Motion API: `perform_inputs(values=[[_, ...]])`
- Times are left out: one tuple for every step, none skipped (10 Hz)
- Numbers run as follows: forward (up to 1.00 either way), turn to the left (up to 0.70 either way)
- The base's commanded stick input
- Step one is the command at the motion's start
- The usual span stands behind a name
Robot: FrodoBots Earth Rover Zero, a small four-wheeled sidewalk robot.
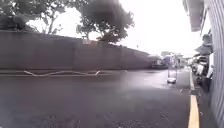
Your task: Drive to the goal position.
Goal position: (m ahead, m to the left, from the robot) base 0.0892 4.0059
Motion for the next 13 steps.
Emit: perform_inputs(values=[[0.0,0.25],[0.0,0.24],[0.0,0.25],[0.0,0.25],[0.0,0.26],[0.0,0.25],[0.0,0.26],[0.27,0.39],[0.28,0.39],[0.27,0.39],[0.28,0.39],[0.29,0.39],[0.28,0.38]])
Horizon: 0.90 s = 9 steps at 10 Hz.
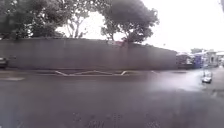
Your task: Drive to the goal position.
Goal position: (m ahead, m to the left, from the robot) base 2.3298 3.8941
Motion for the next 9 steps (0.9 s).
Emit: perform_inputs(values=[[0.29,0.39],[0.28,0.37],[0.28,0.37],[0.27,0.37],[0.27,0.37],[0.27,0.37],[0.27,0.37],[0.27,0.37],[0.27,0.36]])
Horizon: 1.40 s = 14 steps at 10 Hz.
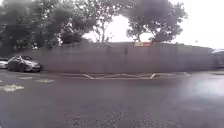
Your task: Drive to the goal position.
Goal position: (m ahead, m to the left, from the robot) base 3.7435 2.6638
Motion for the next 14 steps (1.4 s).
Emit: perform_inputs(values=[[0.27,0.36],[0.21,0.33],[0.14,0.29],[0.01,0.24],[0.0,0.24],[0.0,0.24],[0.0,0.24],[0.0,0.24],[0.0,0.24],[0.0,0.24],[0.0,0.25],[0.0,0.25],[0.0,0.25],[0.0,0.25]])
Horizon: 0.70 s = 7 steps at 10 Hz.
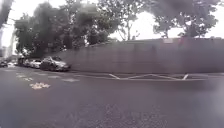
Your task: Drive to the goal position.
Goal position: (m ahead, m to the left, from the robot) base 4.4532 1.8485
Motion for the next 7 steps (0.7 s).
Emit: perform_inputs(values=[[0.0,0.24],[0.0,0.24],[0.0,0.25],[0.0,0.24],[0.0,0.24],[0.0,0.24],[0.0,0.24]])
